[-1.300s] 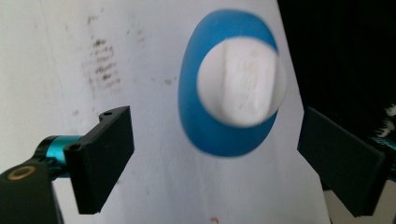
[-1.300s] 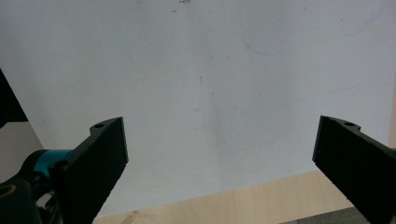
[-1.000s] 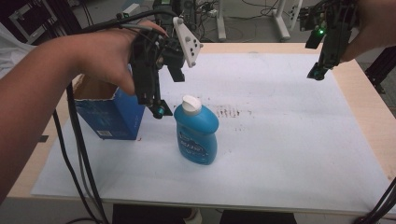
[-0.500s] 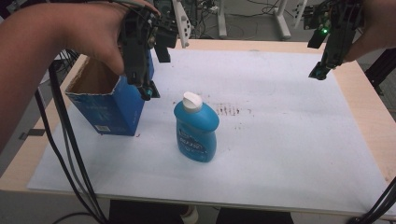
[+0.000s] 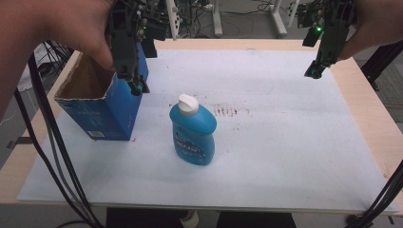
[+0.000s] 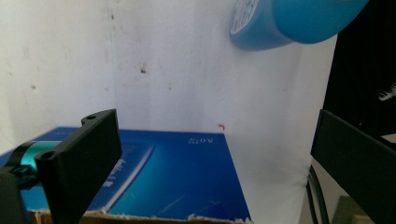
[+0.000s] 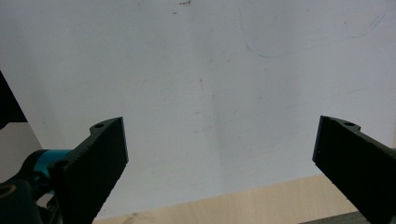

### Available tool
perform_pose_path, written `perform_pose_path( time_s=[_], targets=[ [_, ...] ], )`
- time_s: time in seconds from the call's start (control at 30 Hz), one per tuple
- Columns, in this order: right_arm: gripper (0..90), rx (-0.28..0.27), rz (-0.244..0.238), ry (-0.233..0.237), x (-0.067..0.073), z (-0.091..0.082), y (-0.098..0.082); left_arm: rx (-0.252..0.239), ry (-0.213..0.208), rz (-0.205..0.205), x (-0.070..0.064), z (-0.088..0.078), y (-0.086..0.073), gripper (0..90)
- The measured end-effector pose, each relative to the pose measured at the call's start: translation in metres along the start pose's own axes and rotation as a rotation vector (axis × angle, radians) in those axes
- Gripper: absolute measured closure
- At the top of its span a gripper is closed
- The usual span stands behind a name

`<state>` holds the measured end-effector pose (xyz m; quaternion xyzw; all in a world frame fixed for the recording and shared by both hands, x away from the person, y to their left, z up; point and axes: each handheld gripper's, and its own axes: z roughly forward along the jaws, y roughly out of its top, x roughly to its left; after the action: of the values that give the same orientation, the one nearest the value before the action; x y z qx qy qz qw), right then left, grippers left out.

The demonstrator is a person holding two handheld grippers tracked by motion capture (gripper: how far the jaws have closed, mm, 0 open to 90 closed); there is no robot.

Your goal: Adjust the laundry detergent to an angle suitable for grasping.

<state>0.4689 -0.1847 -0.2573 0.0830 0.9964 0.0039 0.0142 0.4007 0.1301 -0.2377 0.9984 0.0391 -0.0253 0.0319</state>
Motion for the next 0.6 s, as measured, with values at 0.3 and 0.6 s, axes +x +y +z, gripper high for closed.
perform_pose_path(
  time_s=[0.3,0.6],
  targets=[
    [2.5,-0.003,0.003,-0.001,-0.002,0.001,0.0,0.035,0.003,-0.009,0.003,0.005,0.0,1.7],
    [2.5,-0.001,-0.002,0.001,-0.002,0.001,0.0,0.062,-0.006,-0.008,0.003,0.013,0.001,1.7]
  ],
)
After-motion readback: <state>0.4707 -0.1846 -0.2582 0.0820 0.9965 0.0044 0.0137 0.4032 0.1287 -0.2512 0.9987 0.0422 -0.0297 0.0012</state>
